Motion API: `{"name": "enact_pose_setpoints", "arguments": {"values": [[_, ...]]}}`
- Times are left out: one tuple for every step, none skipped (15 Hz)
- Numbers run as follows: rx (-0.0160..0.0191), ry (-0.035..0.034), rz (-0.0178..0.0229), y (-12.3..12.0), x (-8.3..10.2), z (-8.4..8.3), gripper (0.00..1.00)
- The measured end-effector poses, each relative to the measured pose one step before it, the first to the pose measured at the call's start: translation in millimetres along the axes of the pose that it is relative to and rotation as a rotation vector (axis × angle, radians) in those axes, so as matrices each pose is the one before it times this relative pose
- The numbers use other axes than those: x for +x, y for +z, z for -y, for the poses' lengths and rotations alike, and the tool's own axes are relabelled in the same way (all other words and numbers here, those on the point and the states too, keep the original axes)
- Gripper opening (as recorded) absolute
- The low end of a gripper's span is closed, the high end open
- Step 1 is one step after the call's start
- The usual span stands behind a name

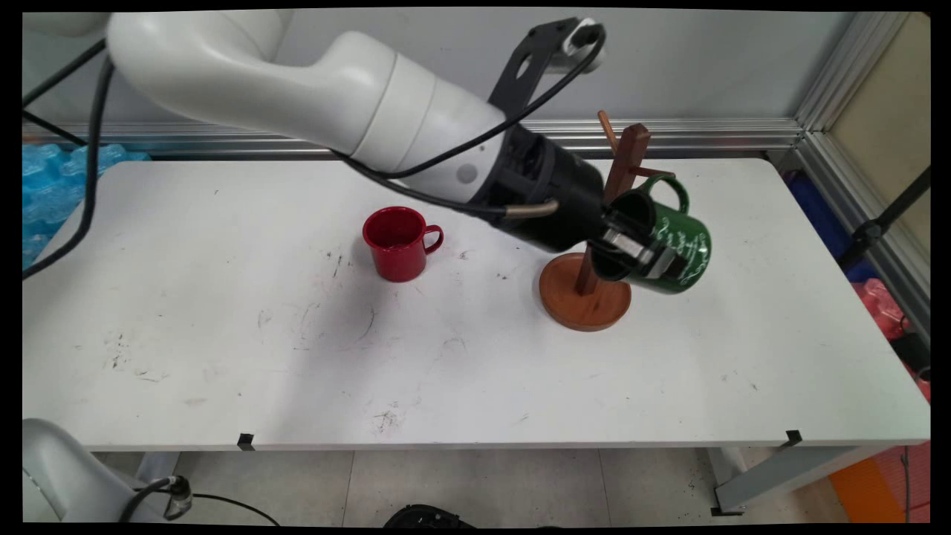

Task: Place the picked object on the table

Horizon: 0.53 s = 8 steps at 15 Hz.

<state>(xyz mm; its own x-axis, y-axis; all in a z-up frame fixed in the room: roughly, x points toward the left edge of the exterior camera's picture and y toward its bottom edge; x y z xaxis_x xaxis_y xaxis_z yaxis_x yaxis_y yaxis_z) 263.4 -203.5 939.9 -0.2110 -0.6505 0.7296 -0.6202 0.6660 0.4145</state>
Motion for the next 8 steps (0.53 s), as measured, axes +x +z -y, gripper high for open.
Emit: {"name": "enact_pose_setpoints", "arguments": {"values": [[0.00163,0.00830,0.00753,-3.76,-2.98,-0.30,0.00],[0.00313,0.00731,0.00708,-3.72,-2.73,0.19,0.00],[0.00483,0.00806,0.00831,-4.05,-2.99,0.66,0.00],[0.00508,0.00667,0.00674,-3.57,-2.52,0.87,0.00],[0.00701,0.00742,0.00824,-4.28,-2.95,1.49,0.00],[0.00747,0.00685,0.00674,-3.65,-2.39,1.70,0.00],[0.00998,0.00903,0.00784,-4.30,-2.63,2.23,0.00],[0.01137,0.01017,0.00784,-4.27,-2.40,2.60,0.00]]}}
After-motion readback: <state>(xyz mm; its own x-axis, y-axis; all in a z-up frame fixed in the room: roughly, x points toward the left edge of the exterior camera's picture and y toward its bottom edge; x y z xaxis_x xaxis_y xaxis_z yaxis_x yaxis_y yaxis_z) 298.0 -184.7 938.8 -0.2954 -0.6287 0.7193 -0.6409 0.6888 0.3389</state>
